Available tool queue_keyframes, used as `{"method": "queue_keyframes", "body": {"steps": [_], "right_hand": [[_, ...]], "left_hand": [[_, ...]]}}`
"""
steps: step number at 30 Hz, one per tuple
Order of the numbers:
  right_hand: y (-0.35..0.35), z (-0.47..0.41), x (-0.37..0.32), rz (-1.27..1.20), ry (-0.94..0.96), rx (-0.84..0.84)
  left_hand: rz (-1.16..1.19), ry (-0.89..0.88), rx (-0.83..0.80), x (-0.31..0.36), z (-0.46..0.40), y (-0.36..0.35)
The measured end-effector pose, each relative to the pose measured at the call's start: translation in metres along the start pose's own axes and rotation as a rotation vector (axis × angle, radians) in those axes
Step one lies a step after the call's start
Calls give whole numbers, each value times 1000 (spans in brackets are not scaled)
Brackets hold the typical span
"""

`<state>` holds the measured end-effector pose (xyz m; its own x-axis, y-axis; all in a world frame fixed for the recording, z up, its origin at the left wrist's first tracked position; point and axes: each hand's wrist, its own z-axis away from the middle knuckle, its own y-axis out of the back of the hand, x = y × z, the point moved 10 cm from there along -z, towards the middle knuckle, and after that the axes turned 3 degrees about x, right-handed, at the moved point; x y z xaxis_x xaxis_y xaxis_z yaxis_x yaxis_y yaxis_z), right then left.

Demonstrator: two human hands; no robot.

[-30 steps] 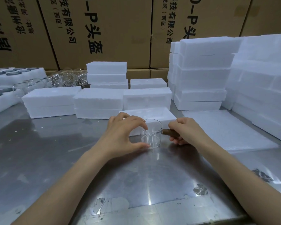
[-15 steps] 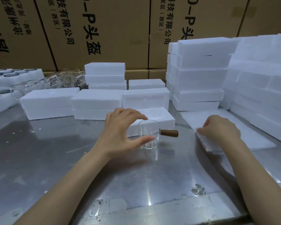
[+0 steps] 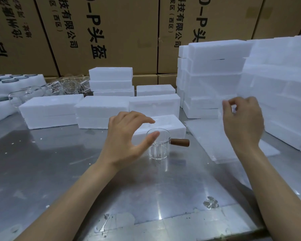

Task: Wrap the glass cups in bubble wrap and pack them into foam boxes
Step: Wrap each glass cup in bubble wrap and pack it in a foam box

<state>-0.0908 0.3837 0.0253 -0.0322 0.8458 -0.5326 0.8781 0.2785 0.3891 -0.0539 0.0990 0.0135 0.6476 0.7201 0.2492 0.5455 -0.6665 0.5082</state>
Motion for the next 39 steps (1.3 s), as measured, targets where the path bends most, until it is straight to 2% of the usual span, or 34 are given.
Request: {"method": "queue_keyframes", "body": {"steps": [2,4,8,11,13,17,20,23,28,34,39], "right_hand": [[18,7,-29,-152,171,145],[30,23,-60,-238,381,210],[35,74,-120,-311,806,221],[32,97,-140,-357,954,176],[21,97,-139,-408,922,54],[-2,65,-104,-644,501,-190],[-23,54,-80,-687,277,-326],[-34,57,-80,-635,280,-435],[-35,65,-95,-611,400,-502],[-45,71,-95,-797,227,-667],[-53,80,-95,-761,247,-757]], "left_hand": [[-40,-40,84,7,-2,7],[-96,-119,161,16,-2,11],[-341,-339,263,42,3,12],[-426,-403,283,47,4,11],[-391,-335,277,37,1,17],[-174,-10,272,1,-5,32],[154,254,313,-29,-4,36],[354,434,365,-51,-1,34],[474,512,345,-61,2,26],[529,666,388,-77,9,23],[630,868,440,-93,20,24]]}}
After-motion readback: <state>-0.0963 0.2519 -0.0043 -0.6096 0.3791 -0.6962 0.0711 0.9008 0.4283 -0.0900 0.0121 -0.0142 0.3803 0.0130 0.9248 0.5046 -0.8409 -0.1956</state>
